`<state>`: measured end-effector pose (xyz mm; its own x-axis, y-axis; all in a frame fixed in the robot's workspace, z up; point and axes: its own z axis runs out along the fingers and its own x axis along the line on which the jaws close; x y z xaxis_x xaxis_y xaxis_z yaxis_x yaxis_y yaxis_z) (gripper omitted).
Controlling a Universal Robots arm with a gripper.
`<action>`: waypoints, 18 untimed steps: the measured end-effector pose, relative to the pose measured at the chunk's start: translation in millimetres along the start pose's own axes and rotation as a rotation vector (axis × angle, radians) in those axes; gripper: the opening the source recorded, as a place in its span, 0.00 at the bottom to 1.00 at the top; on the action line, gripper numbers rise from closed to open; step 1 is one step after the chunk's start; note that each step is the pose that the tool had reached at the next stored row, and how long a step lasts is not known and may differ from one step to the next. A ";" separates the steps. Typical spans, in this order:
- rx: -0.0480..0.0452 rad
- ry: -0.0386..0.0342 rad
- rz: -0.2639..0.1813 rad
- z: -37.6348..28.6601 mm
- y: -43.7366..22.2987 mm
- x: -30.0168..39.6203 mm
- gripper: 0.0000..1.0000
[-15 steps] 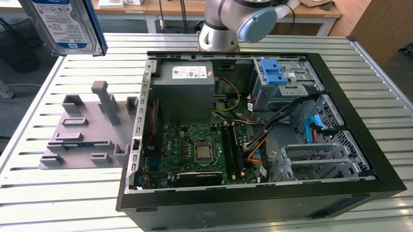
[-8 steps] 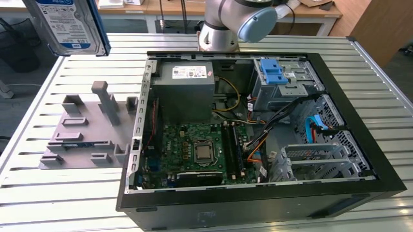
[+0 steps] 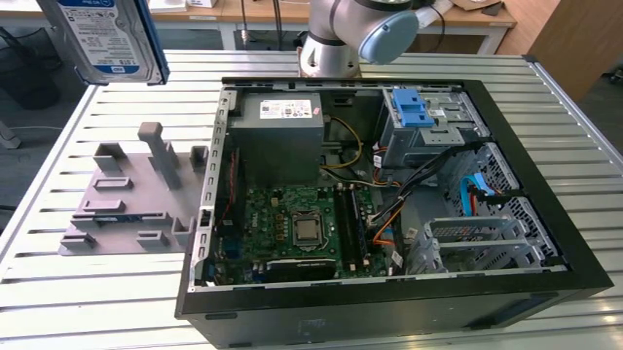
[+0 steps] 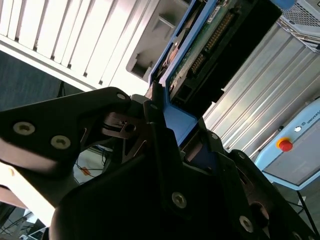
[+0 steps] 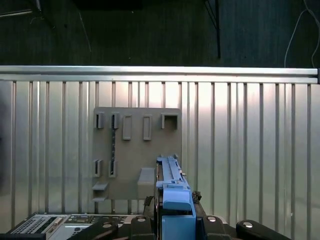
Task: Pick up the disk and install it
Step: 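Pick up the disk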
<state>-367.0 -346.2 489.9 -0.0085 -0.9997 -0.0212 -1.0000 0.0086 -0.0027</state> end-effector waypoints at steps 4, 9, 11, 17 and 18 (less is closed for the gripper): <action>0.0001 -0.0001 0.000 -0.1 -2.4 4.5 0.36; 0.0000 -0.0088 0.000 -0.1 -5.9 9.1 0.36; -0.0002 -0.0199 0.000 -0.2 -7.6 10.3 0.36; -0.0015 -0.0205 0.000 -0.2 -17.6 12.3 0.36; -0.0018 -0.0205 0.000 -0.2 -19.4 12.5 0.36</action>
<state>-347.7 -358.8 489.9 -0.0086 -0.9991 -0.0417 -1.0000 0.0087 -0.0009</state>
